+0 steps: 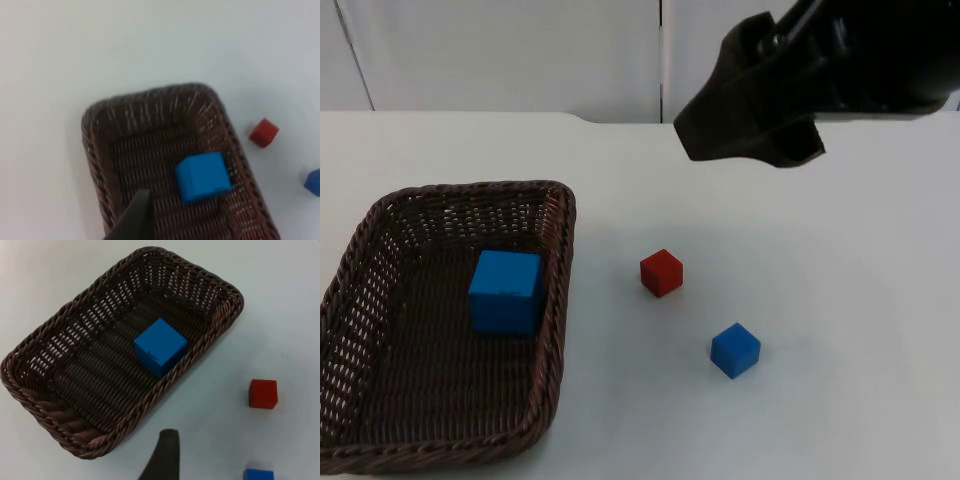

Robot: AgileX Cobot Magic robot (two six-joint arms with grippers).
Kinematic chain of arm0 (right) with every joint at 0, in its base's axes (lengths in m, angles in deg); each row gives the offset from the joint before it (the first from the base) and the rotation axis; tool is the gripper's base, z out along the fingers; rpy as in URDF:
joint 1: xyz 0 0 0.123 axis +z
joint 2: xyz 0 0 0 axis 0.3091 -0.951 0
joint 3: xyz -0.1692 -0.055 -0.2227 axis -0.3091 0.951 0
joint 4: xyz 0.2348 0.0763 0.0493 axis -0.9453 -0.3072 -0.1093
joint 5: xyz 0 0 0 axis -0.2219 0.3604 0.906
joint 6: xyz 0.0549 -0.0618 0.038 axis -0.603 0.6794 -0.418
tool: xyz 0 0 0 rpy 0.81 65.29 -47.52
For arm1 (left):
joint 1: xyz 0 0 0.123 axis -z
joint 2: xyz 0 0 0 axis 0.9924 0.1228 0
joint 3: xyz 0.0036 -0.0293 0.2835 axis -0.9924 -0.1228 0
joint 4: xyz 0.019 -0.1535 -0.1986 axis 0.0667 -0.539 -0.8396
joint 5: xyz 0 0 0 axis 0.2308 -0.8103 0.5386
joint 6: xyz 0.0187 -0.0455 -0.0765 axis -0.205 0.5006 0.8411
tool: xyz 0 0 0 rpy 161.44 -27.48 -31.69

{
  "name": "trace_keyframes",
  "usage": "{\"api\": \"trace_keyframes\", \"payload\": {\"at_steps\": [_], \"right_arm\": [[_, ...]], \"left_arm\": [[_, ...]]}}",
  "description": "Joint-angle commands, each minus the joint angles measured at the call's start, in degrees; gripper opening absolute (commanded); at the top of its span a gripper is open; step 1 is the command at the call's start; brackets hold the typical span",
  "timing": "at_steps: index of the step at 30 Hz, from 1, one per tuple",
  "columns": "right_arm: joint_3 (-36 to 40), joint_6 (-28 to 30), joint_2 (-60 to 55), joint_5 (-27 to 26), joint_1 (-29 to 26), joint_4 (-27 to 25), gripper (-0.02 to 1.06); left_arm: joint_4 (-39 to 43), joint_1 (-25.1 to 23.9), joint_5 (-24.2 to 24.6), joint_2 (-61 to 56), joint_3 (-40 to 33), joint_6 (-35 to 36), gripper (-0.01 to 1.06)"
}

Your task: Pick up the basket with the left hand and place the largest block into the basket with the right hand.

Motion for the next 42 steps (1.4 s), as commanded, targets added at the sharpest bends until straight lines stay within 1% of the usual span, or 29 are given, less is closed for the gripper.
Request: {"api": "trace_keyframes", "payload": {"at_steps": [1, 4, 8, 9, 13, 15, 18, 21, 25, 26, 30, 31, 33, 36, 37, 42], "right_arm": [[0.14, -0.09, 0.36, -0.78, 0.20, 0.23, 0.76], [0.14, -0.09, 0.36, -0.78, 0.20, 0.34, 0.76], [0.14, -0.09, 0.70, -0.78, 0.20, 0.34, 0.76], [0.14, -0.09, 0.70, -0.78, 0.20, 0.34, 0.76], [0.14, 0.00, 3.64, -0.32, 0.20, 0.34, 0.76], [0.14, 0.19, 4.82, 0.23, 0.20, 0.34, 0.76], [0.17, 0.17, 8.27, 2.78, 0.20, 0.34, 0.76], [1.18, 0.59, 10.86, 2.93, 0.20, 0.34, 0.76], [7.02, 0.59, 18.34, 0.98, 0.20, 0.34, 0.76], [7.02, 0.59, 18.34, 0.98, 0.20, 0.34, 0.76], [12.60, 0.59, 26.09, 0.98, 0.20, 0.73, 0.76], [12.60, 0.59, 26.09, 0.98, 0.20, 0.73, 0.76], [15.22, 1.83, 30.34, 0.84, 0.20, 0.73, 0.76], [18.30, 1.83, 36.98, 0.95, 0.20, 0.73, 0.76], [18.30, 1.83, 36.98, 0.95, 0.20, 0.73, 0.76], [20.99, 1.83, 47.37, 5.68, 0.20, 0.62, 0.76]], "left_arm": [[0.08, 0.12, 0.94, -2.08, 0.32, 0.25, 1.05], [-1.15, 1.22, 0.17, -5.25, -0.90, 0.12, 1.05], [-0.95, 4.30, -2.77, -10.79, -5.64, -0.92, 1.05], [-0.95, 4.30, -2.77, -10.79, -5.64, -0.92, 1.05], [-0.95, 6.23, -4.88, -16.56, -9.49, -1.43, 1.05], [-0.80, 6.73, -4.99, -18.09, -9.89, -1.42, 1.05], [-0.67, 8.13, -4.87, -22.05, -10.05, -1.42, 1.05], [-0.30, 8.23, -3.81, -24.45, -10.05, -1.42, 1.05], [0.26, 8.23, 0.05, -29.87, -10.11, -1.03, 1.05], [0.26, 8.23, 0.05, -29.87, -10.11, -1.03, 1.05], [-0.27, 8.23, -0.30, -35.47, -12.48, 0.49, 1.05], [-0.27, 8.23, -0.30, -35.47, -12.48, 0.49, 1.05], [-0.27, 8.23, -0.40, -38.54, -14.63, 0.74, 1.05], [-0.27, 8.23, -0.40, -42.54, -17.45, 0.74, 1.05], [-0.27, 8.23, -0.40, -42.54, -17.45, 0.74, 1.05], [0.20, 8.23, 0.04, -47.75, -20.36, 0.90, 1.05]]}}
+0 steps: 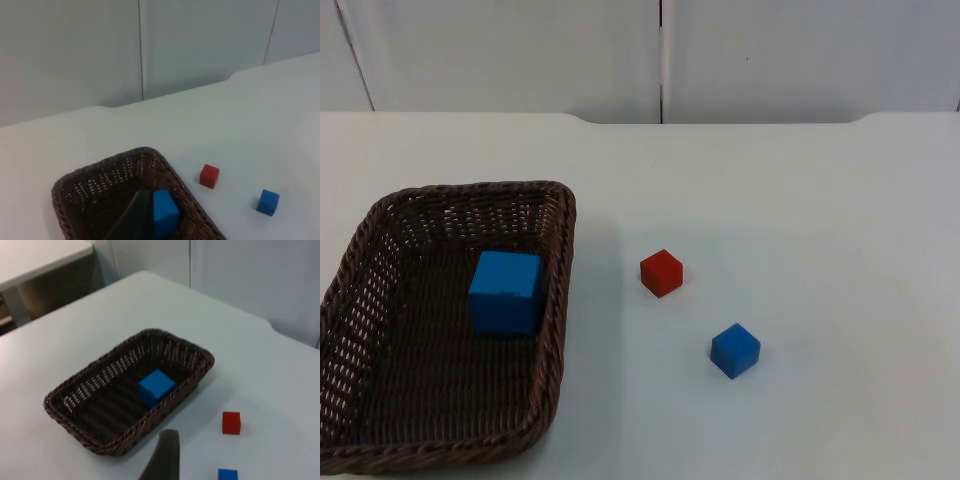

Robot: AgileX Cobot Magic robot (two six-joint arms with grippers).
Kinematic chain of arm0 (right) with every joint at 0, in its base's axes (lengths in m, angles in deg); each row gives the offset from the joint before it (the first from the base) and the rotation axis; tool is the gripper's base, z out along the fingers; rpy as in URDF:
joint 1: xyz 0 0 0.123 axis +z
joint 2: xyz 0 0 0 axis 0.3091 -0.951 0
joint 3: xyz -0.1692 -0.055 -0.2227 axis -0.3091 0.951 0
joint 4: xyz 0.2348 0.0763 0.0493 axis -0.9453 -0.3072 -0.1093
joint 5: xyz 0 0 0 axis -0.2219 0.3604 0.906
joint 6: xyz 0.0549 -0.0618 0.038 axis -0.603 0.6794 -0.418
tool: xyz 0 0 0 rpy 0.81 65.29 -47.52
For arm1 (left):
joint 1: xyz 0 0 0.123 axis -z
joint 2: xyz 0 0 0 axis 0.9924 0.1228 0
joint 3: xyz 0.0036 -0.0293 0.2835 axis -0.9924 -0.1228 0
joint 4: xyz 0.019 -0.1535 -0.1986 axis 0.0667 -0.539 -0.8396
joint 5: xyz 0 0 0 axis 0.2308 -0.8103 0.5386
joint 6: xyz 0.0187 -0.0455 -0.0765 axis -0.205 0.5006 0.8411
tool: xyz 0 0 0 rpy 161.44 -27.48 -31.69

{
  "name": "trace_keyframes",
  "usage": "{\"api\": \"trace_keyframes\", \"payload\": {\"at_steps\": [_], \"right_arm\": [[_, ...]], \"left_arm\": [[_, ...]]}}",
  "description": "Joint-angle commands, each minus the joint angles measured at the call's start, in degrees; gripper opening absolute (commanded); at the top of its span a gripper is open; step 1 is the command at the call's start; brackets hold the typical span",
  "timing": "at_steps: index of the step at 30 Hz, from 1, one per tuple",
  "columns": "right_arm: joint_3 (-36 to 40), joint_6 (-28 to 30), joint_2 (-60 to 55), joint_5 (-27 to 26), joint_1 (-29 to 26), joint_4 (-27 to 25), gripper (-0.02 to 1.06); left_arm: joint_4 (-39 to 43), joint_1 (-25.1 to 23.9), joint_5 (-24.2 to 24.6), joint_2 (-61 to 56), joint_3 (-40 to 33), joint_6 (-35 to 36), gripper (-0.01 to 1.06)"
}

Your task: Pick up the basket with the left hand and place the largest block into the basket with the right hand.

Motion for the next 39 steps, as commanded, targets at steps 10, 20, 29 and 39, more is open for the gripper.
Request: {"api": "trace_keyframes", "payload": {"at_steps": [10, 20, 29, 39], "right_arm": [[4.10, 0.48, 15.55, 10.57, 0.20, 0.29, 0.76], [5.04, 0.48, 22.91, 18.55, 0.20, 0.29, 0.76], [5.04, 0.48, 28.97, 23.09, 0.20, 0.52, 0.76], [5.04, 0.73, 30.96, 27.21, 0.20, 0.52, 0.76]], "left_arm": [[0.61, 0.33, 1.54, -7.19, -5.93, 2.94, 1.05], [5.17, 0.33, 2.58, -9.82, -6.05, 8.21, 1.05], [17.59, 0.33, 3.09, -12.61, -5.18, 18.68, 1.05], [25.00, 0.33, 6.01, -12.61, -4.20, 23.87, 1.05]]}}
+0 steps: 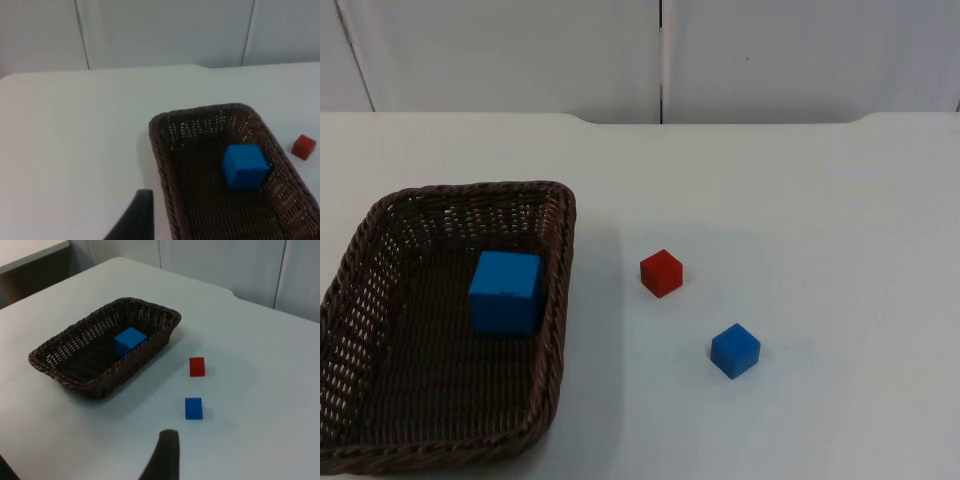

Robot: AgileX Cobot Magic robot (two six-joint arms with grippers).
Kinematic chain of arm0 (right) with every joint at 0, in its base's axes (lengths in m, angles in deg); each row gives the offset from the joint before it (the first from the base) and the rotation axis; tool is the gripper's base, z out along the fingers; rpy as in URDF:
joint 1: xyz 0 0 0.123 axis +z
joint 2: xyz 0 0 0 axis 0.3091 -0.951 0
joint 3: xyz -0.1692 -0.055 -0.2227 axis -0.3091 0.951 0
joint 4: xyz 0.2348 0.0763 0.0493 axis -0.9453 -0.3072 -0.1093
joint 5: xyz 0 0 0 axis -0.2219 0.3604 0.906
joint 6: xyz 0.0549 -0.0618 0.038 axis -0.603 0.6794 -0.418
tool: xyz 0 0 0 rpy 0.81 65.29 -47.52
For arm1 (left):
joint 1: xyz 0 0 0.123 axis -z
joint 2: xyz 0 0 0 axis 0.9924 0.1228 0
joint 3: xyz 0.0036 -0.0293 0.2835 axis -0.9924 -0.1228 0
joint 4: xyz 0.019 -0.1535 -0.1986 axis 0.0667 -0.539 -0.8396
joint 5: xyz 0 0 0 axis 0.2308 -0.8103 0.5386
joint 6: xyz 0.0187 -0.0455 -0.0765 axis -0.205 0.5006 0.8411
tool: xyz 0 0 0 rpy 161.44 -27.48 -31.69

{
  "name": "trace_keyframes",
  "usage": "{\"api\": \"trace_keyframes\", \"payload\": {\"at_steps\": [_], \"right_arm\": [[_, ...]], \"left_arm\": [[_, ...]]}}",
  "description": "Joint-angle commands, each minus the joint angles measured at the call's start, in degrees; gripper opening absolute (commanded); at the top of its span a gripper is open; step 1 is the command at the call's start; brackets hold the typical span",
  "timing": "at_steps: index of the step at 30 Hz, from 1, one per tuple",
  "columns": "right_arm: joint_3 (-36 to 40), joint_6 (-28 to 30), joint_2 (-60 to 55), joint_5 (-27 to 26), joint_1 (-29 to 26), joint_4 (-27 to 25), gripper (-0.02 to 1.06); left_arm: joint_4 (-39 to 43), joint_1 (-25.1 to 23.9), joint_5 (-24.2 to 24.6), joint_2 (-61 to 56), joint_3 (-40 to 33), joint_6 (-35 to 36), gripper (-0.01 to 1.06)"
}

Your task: Pick up the basket with the left hand and place the largest block into the basket with the right hand.

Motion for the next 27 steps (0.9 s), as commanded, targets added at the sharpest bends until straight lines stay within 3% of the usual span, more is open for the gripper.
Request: {"api": "trace_keyframes", "payload": {"at_steps": [1, 4, 7, 12, 27], "right_arm": [[0.16, 0.32, 0.41, 0.60, 0.20, 0.25, 0.76], [0.16, 0.41, 0.41, 1.97, 0.20, 0.25, 0.76], [0.16, 1.05, 0.41, 2.86, 0.20, 0.25, 0.76], [0.16, 1.41, 0.41, 2.86, 0.20, 0.13, 0.76], [0.16, 3.55, 0.41, 3.37, 0.20, -1.33, 0.76]], "left_arm": [[0.48, 0.33, 0.18, -0.27, 0.49, 0.85, 1.05], [1.58, 0.33, 2.51, -0.27, 0.75, 0.85, 1.05], [4.46, 0.22, 7.87, -0.27, -0.03, 0.99, 1.05], [6.10, 0.14, 7.33, -0.27, -0.33, 3.83, 1.05], [6.19, 0.14, 6.70, -0.27, -0.76, 3.84, 1.05]]}}
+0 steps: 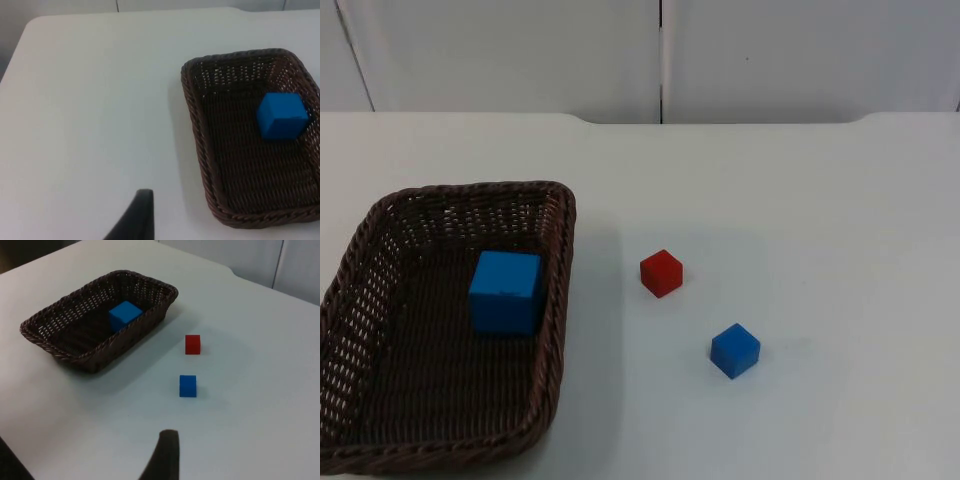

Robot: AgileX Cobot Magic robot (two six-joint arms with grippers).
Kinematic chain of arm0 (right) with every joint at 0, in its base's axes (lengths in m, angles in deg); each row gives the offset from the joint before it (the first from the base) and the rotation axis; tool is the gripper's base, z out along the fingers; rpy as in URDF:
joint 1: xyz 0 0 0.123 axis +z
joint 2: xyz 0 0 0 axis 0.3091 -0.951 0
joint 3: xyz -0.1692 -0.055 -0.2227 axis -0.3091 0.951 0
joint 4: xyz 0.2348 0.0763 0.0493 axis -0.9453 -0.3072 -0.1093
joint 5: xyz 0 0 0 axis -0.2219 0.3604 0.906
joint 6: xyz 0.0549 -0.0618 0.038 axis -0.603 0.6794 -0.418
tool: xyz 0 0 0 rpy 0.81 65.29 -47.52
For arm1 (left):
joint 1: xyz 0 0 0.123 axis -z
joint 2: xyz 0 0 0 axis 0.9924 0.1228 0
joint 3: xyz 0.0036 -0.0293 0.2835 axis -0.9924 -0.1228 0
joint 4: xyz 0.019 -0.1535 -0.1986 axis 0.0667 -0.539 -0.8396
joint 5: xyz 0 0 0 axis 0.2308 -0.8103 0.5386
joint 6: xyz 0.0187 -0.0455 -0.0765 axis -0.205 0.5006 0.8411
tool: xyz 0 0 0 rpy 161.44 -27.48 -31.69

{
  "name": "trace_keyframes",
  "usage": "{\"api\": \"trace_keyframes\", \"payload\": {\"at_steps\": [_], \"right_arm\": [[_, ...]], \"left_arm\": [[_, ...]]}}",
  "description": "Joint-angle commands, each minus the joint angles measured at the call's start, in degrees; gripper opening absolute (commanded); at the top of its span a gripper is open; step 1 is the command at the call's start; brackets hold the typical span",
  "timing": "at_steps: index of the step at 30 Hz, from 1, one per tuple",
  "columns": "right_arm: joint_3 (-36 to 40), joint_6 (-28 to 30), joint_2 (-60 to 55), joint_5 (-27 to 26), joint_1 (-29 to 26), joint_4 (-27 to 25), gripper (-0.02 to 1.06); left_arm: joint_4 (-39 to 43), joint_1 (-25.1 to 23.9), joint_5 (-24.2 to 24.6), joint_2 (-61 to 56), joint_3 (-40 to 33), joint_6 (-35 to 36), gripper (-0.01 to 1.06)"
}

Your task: Pick up the basket with the left hand and place the largest block into the basket with the right hand.

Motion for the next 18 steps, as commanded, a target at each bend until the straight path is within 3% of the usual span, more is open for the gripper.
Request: {"api": "trace_keyframes", "payload": {"at_steps": [1, 18], "right_arm": [[0.16, 1.66, 0.41, 0.41, 0.20, -1.20, 0.76], [0.16, 2.82, 4.80, 3.37, 0.05, -3.91, 0.76]], "left_arm": [[-0.01, 0.14, -0.53, -0.27, -0.24, 0.36, 1.05], [-0.01, 0.14, -0.53, -0.27, -0.24, 0.36, 1.05]]}}
